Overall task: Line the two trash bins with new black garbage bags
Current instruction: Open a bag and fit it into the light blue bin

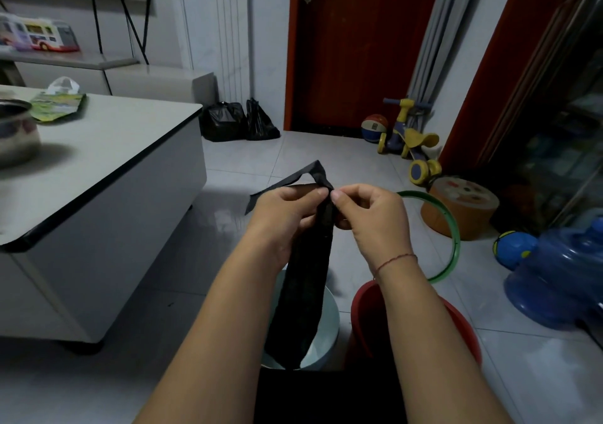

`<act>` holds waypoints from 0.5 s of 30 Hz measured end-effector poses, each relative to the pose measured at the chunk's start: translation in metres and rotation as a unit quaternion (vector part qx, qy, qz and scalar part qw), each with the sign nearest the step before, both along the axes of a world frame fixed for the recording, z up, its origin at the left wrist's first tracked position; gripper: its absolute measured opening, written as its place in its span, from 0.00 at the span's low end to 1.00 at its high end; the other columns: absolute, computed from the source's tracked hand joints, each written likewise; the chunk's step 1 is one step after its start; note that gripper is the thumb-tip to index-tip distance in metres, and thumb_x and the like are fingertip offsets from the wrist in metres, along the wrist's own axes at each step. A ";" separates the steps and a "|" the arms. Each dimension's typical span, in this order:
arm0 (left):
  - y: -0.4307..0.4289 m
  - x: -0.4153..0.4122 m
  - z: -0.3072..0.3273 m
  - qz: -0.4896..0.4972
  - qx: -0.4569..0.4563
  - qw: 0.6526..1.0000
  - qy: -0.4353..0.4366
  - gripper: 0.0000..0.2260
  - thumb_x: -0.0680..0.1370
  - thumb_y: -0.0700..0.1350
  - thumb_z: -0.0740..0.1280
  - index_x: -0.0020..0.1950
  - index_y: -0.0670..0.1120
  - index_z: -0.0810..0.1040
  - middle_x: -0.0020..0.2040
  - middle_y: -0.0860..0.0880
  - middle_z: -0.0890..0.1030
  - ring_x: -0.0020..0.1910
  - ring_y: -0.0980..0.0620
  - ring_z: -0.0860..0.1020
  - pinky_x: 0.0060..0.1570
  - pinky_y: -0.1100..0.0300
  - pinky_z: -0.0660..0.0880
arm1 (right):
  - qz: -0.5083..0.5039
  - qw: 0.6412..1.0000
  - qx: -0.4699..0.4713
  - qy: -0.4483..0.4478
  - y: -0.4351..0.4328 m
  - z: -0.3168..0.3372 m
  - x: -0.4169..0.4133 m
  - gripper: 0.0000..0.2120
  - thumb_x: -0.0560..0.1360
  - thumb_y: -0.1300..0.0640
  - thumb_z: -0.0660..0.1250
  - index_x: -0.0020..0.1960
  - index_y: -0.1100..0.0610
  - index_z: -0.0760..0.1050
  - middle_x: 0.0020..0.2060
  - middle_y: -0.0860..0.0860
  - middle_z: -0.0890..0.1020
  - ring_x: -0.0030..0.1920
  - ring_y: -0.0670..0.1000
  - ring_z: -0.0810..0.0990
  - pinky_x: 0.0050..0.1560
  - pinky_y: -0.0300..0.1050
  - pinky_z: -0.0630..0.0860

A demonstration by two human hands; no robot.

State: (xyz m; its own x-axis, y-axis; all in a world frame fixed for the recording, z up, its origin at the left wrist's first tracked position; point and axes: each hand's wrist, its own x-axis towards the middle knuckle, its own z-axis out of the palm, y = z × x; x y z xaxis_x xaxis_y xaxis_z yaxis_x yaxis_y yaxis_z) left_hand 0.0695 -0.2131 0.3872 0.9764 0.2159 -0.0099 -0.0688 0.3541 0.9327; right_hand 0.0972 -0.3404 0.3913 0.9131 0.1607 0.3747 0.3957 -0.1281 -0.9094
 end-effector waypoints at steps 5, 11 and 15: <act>0.002 0.000 -0.002 -0.001 0.024 1.000 -0.009 0.09 0.72 0.40 0.72 0.50 0.38 0.82 0.31 0.51 0.82 0.34 0.54 0.82 0.37 0.63 0.78 | 0.000 0.999 -0.030 -0.025 -0.001 0.005 -0.001 0.04 0.74 0.60 0.69 0.45 0.53 0.80 0.39 0.49 0.84 0.41 0.46 0.83 0.40 0.36 0.79; 0.006 -0.002 0.000 -0.055 0.016 0.998 -0.005 0.10 0.72 0.44 0.72 0.49 0.39 0.82 0.32 0.50 0.83 0.33 0.55 0.82 0.37 0.64 0.78 | 0.013 0.999 -0.021 -0.022 -0.001 0.009 -0.006 0.02 0.73 0.60 0.70 0.44 0.53 0.78 0.37 0.51 0.83 0.38 0.47 0.83 0.36 0.35 0.79; 0.008 -0.004 0.001 -0.086 0.024 0.996 0.001 0.13 0.72 0.46 0.71 0.51 0.39 0.81 0.32 0.51 0.83 0.34 0.55 0.82 0.40 0.63 0.77 | 0.015 0.998 -0.051 -0.044 -0.002 0.010 -0.008 0.01 0.73 0.57 0.70 0.44 0.53 0.79 0.37 0.49 0.83 0.39 0.46 0.83 0.37 0.34 0.79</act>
State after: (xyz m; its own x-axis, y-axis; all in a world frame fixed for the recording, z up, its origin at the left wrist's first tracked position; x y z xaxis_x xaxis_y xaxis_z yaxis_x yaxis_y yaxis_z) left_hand 0.0656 -0.2055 0.3885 0.9990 0.0453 -0.0046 -0.0099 0.3146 0.9492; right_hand 0.0895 -0.3424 0.4015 0.8716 0.2278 0.4341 0.4787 -0.2050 -0.8537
